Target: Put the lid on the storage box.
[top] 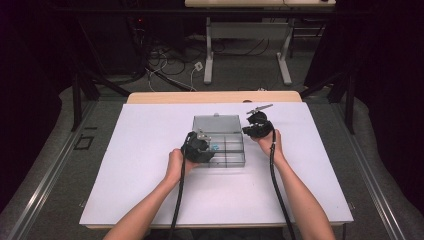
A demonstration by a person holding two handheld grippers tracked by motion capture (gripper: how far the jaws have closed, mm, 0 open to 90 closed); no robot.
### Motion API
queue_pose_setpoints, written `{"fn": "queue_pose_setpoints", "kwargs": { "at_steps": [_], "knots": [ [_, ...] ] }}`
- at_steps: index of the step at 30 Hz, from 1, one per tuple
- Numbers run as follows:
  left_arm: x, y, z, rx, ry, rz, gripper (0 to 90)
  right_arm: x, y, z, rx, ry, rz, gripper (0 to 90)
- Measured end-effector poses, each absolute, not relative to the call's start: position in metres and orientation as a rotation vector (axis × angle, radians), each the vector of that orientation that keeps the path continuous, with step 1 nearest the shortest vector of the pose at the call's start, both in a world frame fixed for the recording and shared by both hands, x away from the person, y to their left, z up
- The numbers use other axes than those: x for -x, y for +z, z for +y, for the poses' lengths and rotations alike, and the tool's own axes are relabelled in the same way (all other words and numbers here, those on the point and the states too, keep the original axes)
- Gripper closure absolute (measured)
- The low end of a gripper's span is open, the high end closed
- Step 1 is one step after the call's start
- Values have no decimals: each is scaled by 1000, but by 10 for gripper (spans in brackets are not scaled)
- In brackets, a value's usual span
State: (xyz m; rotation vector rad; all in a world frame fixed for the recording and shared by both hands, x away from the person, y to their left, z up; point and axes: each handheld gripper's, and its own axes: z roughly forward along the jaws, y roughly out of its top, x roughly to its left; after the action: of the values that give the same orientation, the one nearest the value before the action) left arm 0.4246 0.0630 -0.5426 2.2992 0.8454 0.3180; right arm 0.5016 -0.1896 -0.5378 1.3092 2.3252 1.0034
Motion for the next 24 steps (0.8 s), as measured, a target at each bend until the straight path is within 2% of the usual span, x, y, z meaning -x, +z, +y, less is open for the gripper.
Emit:
{"fn": "queue_pose_setpoints", "kwargs": {
  "at_steps": [14,15,24],
  "knots": [
    [-425,-542,63,-2311,312,837,582,-520,-555,-181,-1399,1004,2322,900],
    [-425,-542,63,-2313,313,835,582,-519,-551,-182,-1419,924,2363,900],
    [-425,-542,62,-2307,318,837,581,-524,-555,-182,-1451,996,2299,900]
  ]
}}
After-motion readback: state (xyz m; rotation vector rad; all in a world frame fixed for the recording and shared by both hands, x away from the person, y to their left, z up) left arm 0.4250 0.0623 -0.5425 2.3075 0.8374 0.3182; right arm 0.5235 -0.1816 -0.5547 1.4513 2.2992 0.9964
